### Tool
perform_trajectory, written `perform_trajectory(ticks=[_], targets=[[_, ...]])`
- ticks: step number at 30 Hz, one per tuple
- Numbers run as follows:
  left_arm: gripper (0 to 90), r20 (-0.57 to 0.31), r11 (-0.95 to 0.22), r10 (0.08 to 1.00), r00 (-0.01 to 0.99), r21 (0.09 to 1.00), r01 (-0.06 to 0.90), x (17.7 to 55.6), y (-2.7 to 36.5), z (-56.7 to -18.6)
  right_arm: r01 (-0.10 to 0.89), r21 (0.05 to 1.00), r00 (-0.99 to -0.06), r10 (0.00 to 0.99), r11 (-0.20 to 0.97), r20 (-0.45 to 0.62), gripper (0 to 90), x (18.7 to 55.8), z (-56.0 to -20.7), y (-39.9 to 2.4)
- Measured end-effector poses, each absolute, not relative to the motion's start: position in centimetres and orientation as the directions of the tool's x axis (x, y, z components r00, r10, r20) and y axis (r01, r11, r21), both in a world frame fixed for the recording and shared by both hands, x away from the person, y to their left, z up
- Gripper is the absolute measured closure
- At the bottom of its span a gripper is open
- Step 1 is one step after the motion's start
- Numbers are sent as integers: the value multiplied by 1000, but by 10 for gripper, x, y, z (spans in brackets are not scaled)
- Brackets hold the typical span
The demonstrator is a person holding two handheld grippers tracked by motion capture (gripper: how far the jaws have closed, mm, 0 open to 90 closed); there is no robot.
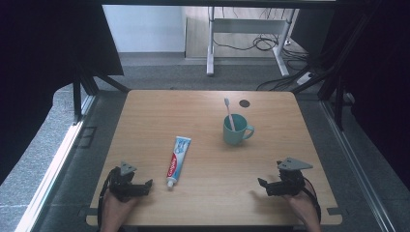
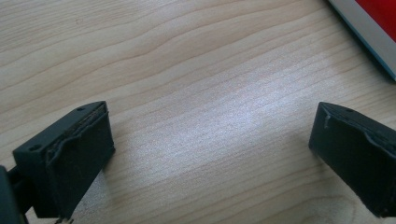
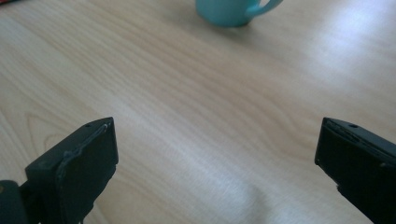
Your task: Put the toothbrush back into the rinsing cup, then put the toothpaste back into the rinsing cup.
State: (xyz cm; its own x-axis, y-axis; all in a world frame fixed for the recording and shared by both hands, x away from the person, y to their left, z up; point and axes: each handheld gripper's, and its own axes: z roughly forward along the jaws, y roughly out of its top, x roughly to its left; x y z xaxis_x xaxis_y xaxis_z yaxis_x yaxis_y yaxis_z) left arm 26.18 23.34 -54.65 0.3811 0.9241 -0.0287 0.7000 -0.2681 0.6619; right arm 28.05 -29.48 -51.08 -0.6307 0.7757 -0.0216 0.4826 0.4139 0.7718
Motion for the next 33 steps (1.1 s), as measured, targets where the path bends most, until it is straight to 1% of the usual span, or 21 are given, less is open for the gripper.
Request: perform_trajectory(ticks=[7, 8, 17, 24, 33], targets=[[0, -29, -268, 924, 381, 662, 700, 262, 233, -546, 512, 741, -629, 777, 434, -20, 0, 278, -529, -295], [0, -29, -268, 924, 381, 662, 700, 262, 233, -546, 513, 730, -630, 776, 451, -36, 0, 277, -532, -294], [0, -29, -268, 924, 381, 662, 700, 262, 233, -546, 529, 710, -637, 771, 465, -31, 0, 277, -543, -293], [0, -28, -269, 924, 382, 661, 700, 262, 233, -546, 549, 705, -635, 773, 449, 2, 0, 279, -543, -295], [0, -28, -278, 921, 389, 654, 704, 263, 233, -546, 551, 704, -633, 774, 448, 3, 0, 279, -543, -295]])
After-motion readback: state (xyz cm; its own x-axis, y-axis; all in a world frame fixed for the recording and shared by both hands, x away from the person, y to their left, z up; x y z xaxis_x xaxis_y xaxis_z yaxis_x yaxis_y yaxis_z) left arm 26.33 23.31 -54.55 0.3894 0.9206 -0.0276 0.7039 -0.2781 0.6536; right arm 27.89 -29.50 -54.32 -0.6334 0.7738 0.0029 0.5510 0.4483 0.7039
